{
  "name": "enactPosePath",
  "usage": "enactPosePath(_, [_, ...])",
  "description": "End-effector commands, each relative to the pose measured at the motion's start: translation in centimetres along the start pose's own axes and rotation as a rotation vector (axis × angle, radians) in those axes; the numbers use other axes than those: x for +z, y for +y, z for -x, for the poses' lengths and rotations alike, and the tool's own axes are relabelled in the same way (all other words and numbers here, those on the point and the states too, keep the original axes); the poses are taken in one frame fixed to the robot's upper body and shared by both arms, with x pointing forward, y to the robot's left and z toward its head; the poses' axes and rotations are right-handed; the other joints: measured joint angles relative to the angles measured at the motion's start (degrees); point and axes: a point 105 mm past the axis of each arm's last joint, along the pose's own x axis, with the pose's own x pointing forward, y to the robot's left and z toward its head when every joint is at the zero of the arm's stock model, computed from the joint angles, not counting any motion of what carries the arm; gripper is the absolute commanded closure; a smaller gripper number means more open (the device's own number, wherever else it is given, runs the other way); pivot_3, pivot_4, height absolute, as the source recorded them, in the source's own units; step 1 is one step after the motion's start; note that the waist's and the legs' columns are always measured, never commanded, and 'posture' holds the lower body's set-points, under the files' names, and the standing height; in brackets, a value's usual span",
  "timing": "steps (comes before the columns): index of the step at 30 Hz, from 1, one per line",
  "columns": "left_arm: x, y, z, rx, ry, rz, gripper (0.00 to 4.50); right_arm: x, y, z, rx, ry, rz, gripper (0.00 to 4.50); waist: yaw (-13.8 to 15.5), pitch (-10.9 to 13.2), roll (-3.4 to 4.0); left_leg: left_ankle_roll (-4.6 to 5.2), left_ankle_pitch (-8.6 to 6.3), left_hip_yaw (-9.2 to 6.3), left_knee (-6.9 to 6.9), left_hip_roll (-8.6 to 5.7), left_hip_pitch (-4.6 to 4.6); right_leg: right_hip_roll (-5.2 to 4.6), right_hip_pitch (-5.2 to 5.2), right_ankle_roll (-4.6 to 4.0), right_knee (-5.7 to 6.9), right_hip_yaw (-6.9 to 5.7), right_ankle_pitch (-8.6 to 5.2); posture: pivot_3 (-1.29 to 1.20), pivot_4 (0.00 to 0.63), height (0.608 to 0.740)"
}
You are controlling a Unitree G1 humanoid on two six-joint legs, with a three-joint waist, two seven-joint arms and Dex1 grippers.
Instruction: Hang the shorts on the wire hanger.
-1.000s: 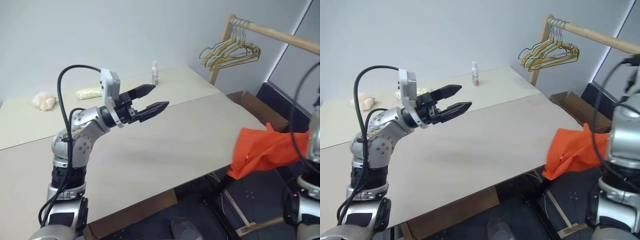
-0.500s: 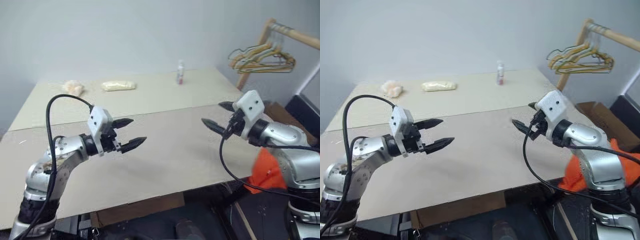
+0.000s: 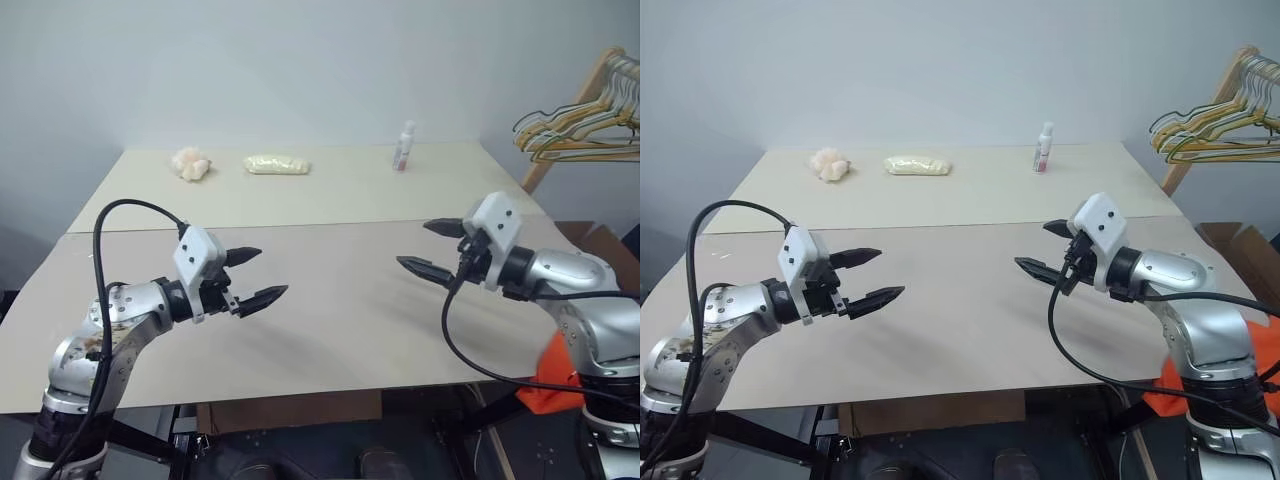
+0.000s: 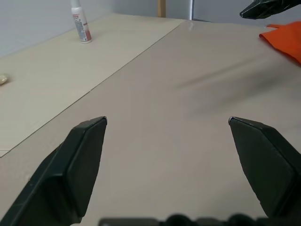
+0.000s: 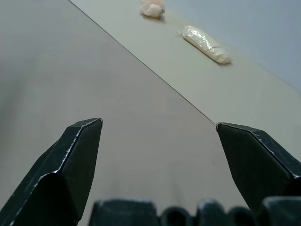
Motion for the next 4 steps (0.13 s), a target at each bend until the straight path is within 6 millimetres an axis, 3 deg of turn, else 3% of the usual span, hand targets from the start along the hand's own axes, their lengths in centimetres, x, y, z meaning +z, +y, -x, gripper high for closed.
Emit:
enactPosePath(1, [1.36, -0.14, 0.34, -0.005, -0.025, -0.068, 0.0, 1.52, 0.27, 0.08, 0.012, -0.057, 0.056, 0.02, 0.03, 0.0, 0.0, 0.0, 0.0, 0.0, 0.0, 0.0, 0.0, 0.01, 0.0, 0.0, 0.0, 0.0, 0.0, -0.09, 0.0, 0.74])
enactPosePath(4, [1.5, -0.04, 0.52, 0.006, -0.031, -0.064, 0.0, 1.54, 0.45, -0.03, 0.024, -0.061, 0.06, 0.02, 0.04, 0.0, 0.0, 0.0, 0.0, -0.01, 0.0, 0.01, 0.0, 0.03, 0.0, -0.01, 0.0, 0.0, 0.0, -0.08, 0.0, 0.74])
